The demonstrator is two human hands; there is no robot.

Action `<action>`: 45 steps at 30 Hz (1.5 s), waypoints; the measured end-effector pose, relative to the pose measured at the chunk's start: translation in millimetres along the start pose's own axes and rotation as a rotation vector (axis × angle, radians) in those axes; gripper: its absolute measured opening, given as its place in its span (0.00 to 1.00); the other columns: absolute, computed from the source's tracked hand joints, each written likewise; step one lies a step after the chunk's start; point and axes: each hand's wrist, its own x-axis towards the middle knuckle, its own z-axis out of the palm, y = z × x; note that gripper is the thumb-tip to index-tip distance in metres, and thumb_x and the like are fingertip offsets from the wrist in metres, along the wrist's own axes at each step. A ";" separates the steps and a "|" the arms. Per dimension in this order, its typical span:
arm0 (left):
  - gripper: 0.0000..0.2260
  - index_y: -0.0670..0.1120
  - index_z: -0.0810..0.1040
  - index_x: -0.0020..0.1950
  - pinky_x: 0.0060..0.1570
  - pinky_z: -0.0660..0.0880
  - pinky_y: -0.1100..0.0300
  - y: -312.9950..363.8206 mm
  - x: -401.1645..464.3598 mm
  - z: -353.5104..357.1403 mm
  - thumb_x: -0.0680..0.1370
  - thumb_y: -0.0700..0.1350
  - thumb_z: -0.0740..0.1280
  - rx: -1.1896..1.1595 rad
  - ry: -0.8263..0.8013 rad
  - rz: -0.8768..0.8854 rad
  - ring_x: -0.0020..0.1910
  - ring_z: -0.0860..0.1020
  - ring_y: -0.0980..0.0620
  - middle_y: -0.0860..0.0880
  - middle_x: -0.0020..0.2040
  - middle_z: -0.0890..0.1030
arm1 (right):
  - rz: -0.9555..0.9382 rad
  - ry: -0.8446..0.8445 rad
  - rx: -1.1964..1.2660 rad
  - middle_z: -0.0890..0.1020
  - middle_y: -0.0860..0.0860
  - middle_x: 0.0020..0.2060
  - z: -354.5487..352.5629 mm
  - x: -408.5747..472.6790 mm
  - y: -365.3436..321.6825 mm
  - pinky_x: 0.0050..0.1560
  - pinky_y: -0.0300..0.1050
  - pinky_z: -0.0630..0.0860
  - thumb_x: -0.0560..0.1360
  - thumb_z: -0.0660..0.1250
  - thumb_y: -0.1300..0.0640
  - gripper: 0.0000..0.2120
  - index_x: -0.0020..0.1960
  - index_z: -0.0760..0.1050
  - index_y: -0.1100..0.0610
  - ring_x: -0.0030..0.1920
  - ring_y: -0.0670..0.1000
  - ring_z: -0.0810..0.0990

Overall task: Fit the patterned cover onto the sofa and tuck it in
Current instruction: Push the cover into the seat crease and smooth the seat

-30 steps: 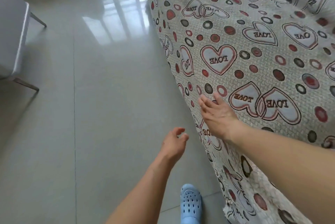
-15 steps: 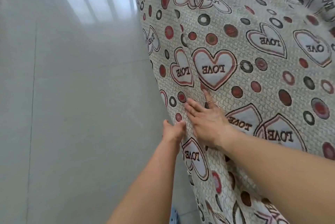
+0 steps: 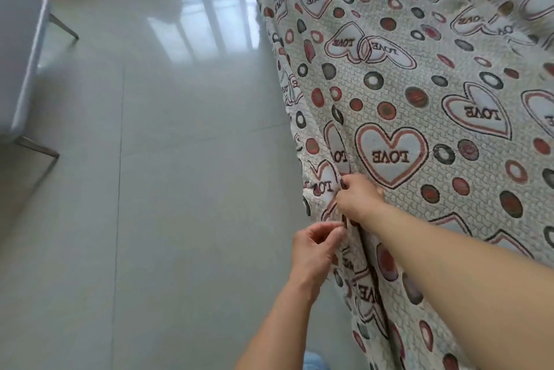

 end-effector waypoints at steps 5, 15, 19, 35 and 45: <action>0.12 0.49 0.74 0.62 0.57 0.70 0.60 22.7 25.5 -18.9 0.80 0.51 0.62 0.047 0.172 -0.121 0.57 0.75 0.52 0.49 0.57 0.77 | 0.197 -0.075 0.424 0.78 0.60 0.39 -16.3 1.5 7.9 0.41 0.44 0.71 0.78 0.60 0.60 0.11 0.39 0.75 0.62 0.44 0.54 0.74; 0.07 0.43 0.81 0.46 0.40 0.74 0.58 76.7 73.7 -13.8 0.77 0.47 0.69 -0.316 -0.058 -0.348 0.38 0.76 0.51 0.47 0.40 0.82 | 0.365 -0.055 0.302 0.78 0.62 0.60 -17.0 6.1 -10.0 0.56 0.44 0.69 0.82 0.55 0.52 0.20 0.62 0.75 0.65 0.59 0.60 0.76; 0.07 0.43 0.80 0.37 0.33 0.69 0.64 89.0 59.1 -40.1 0.76 0.40 0.67 -0.085 0.194 -0.076 0.31 0.71 0.55 0.52 0.29 0.77 | 0.184 -0.100 -0.026 0.77 0.59 0.60 -7.7 -7.1 -26.6 0.58 0.50 0.67 0.79 0.57 0.52 0.16 0.62 0.70 0.60 0.59 0.60 0.75; 0.09 0.47 0.75 0.41 0.36 0.73 0.57 136.6 62.5 -92.5 0.67 0.46 0.73 -0.041 -0.084 -0.190 0.40 0.76 0.45 0.41 0.42 0.79 | 0.057 -0.179 0.187 0.83 0.49 0.42 11.4 -28.2 -119.3 0.46 0.50 0.78 0.64 0.64 0.51 0.12 0.48 0.75 0.50 0.45 0.55 0.81; 0.08 0.42 0.78 0.49 0.42 0.78 0.55 183.9 94.6 -116.7 0.73 0.42 0.72 0.121 0.268 -0.200 0.40 0.79 0.47 0.42 0.45 0.82 | 0.121 -0.268 0.320 0.76 0.48 0.43 -4.6 -23.8 -112.2 0.41 0.40 0.72 0.73 0.61 0.62 0.08 0.47 0.74 0.50 0.41 0.45 0.75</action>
